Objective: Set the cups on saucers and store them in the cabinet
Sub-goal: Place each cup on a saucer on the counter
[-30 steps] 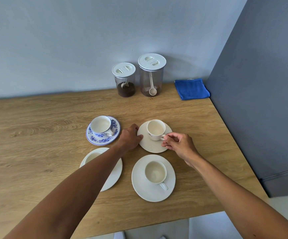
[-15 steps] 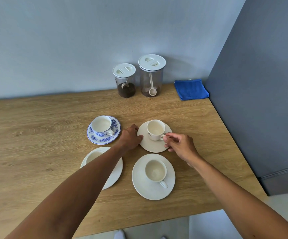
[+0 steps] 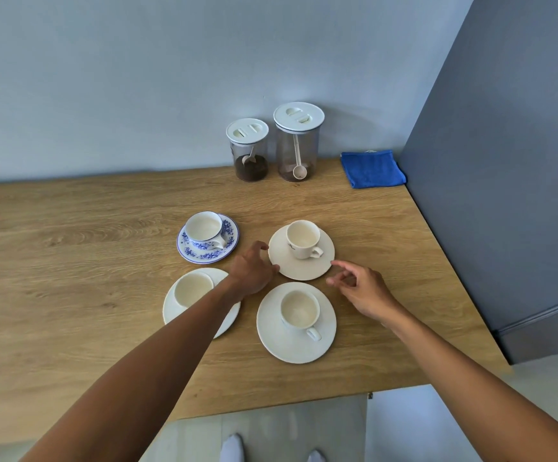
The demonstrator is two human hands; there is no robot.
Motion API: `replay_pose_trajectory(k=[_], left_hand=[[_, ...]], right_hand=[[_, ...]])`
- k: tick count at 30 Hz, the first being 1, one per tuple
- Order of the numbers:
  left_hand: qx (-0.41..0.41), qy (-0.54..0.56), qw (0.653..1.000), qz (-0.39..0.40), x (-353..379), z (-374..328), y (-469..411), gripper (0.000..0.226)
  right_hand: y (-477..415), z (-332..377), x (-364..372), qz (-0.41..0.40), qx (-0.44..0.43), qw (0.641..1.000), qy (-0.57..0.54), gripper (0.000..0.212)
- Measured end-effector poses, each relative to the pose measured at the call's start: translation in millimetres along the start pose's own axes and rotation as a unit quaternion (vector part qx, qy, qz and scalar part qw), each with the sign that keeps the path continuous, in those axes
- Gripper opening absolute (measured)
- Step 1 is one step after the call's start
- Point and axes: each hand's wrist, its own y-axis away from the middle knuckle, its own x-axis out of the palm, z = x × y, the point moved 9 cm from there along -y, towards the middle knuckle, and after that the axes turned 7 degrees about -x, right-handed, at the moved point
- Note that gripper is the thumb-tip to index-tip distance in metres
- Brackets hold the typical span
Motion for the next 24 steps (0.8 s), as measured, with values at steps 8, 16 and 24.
replay_pose_trajectory(k=[8,16,24], left_hand=[[0.062,-0.004,0.998,-0.022,6,4,37,0.046],[0.071,-0.056,0.996,-0.003,26,33,65,0.053],[0.057,-0.082,0.995,0.017,36,44,79,0.067]], right_hand=[[31,-1,12,0.049,-0.008,0.998,0.033,0.050],[47,4,34,0.105,-0.021,0.992,0.065,0.061],[54,-1,45,0.124,-0.002,0.988,0.090,0.083]])
